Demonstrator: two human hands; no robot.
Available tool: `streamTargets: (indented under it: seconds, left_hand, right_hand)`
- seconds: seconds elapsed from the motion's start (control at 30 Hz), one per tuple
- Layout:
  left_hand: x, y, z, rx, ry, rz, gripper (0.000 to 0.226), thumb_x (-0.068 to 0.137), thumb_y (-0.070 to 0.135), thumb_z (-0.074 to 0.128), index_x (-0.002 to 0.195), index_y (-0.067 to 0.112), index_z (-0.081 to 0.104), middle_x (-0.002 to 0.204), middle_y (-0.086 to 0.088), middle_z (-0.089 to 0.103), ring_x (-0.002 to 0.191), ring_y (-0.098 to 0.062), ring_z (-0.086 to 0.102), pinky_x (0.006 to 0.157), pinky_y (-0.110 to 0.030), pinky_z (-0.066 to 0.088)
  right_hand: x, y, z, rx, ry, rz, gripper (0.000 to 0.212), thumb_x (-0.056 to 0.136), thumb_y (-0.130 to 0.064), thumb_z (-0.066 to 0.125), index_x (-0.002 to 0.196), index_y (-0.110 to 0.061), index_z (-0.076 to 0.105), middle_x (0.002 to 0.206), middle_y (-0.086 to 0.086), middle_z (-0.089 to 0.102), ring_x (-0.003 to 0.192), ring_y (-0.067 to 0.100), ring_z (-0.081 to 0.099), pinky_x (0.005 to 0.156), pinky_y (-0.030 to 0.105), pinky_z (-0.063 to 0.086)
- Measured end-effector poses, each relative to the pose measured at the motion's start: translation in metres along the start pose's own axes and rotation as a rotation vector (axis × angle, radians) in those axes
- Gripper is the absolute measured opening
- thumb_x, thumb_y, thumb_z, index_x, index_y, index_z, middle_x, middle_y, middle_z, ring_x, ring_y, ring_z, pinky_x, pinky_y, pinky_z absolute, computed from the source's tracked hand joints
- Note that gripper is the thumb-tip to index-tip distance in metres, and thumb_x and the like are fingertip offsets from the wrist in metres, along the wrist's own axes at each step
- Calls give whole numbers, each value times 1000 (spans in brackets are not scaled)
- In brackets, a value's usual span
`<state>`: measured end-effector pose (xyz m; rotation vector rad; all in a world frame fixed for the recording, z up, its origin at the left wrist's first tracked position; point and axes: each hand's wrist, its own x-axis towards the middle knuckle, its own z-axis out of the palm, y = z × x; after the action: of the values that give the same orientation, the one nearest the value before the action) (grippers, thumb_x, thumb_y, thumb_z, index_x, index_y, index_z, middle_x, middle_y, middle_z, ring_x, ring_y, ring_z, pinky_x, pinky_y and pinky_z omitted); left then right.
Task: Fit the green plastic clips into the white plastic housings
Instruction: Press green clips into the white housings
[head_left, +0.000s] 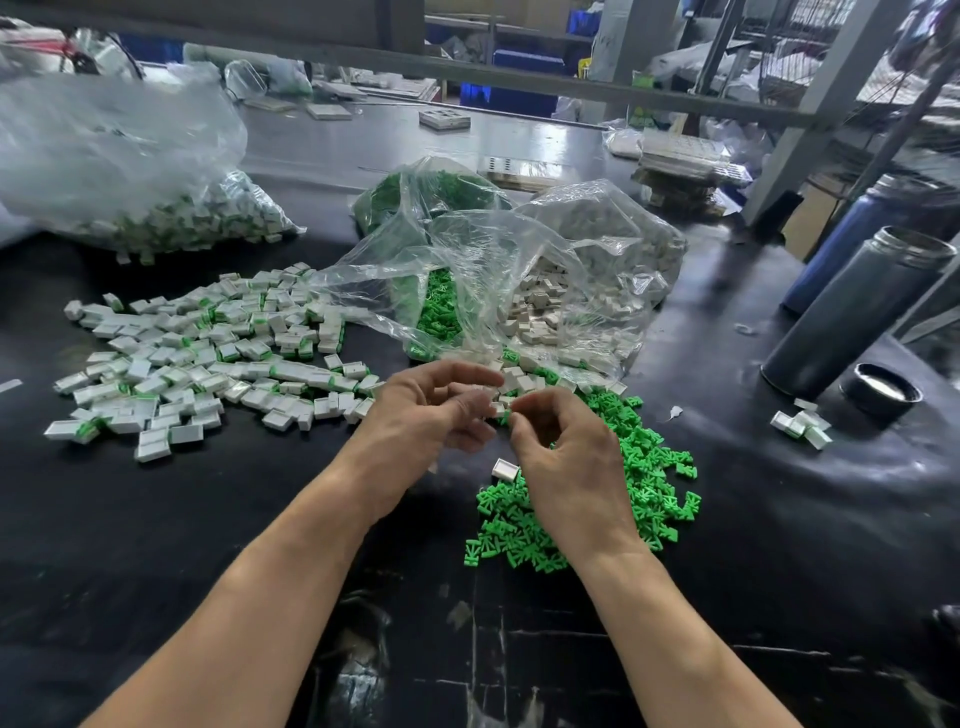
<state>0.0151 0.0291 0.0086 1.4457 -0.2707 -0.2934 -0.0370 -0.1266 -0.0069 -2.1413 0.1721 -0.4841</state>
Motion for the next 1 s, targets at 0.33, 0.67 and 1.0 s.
streamTargets:
  seconds: [0.33, 0.67, 1.0]
  left_hand:
    - [2, -1, 4, -153, 79, -77, 33, 82, 30, 70, 100, 3, 65, 89, -18, 78, 69, -21, 75, 54, -24, 57]
    - [3, -3, 5, -122, 62, -110, 31, 81, 34, 71, 89, 4, 68, 80, -11, 77, 51, -10, 60, 40, -18, 43]
    - [2, -4, 8, -39, 126, -79, 17, 86, 21, 75, 93, 6, 70, 78, -8, 74, 53, -12, 59, 43, -22, 45]
  right_hand:
    - [-1, 0, 1, 349, 51, -21, 23, 92, -8, 76, 96, -30, 73, 91, -17, 74, 89, 4, 71, 82, 19, 56]
    - [-1, 0, 2, 350, 52, -49, 22, 91, -14, 78, 97, -35, 74, 91, -16, 76, 89, 5, 73, 83, 27, 60]
    - [0, 4, 2, 297, 28, -66, 17, 92, -12, 77, 108, -18, 78, 96, -10, 78, 92, 6, 73, 85, 29, 61]
